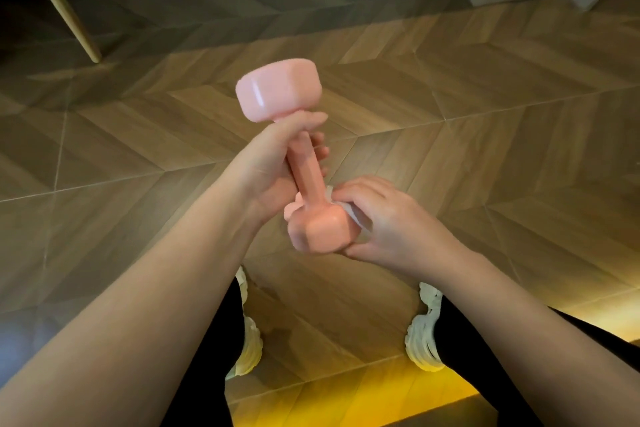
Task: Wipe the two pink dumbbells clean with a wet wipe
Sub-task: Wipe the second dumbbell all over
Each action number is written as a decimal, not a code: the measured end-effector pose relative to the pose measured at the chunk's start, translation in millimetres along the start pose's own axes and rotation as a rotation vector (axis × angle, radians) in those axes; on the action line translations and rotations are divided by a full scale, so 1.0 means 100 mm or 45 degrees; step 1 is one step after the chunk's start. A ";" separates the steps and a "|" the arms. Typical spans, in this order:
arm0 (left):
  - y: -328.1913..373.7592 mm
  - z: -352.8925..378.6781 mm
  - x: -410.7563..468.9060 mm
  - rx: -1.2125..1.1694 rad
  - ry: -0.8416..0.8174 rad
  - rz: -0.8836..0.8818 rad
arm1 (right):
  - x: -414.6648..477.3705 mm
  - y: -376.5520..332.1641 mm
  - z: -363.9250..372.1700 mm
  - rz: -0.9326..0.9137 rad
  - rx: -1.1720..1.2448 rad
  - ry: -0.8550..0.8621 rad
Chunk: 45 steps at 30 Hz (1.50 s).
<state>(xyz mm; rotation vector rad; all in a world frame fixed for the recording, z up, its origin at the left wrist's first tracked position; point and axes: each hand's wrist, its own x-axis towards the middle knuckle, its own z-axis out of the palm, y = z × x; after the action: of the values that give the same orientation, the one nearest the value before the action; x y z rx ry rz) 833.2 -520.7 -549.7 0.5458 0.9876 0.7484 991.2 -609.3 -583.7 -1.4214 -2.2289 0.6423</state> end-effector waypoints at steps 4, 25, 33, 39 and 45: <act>-0.03 -0.02 0.02 0.020 0.012 -0.092 | -0.05 0.03 0.02 0.003 -0.013 0.031; -0.09 -0.17 0.04 0.824 0.173 0.117 | -0.01 0.20 -0.12 0.667 0.375 0.428; -0.36 -0.12 0.00 1.203 0.106 0.334 | 0.11 0.09 -0.26 0.635 0.756 0.786; -0.37 -0.07 -0.05 1.327 0.056 0.584 | 0.01 0.06 -0.18 0.464 0.634 0.708; -0.40 -0.12 -0.09 1.530 0.033 0.705 | 0.08 0.08 -0.18 0.368 0.874 0.630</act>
<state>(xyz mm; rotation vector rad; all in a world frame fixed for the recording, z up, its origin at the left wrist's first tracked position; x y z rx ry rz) 831.6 -551.9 -579.2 1.9093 1.2723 0.5663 1004.2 -596.4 -572.9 -1.3410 -1.2584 0.9144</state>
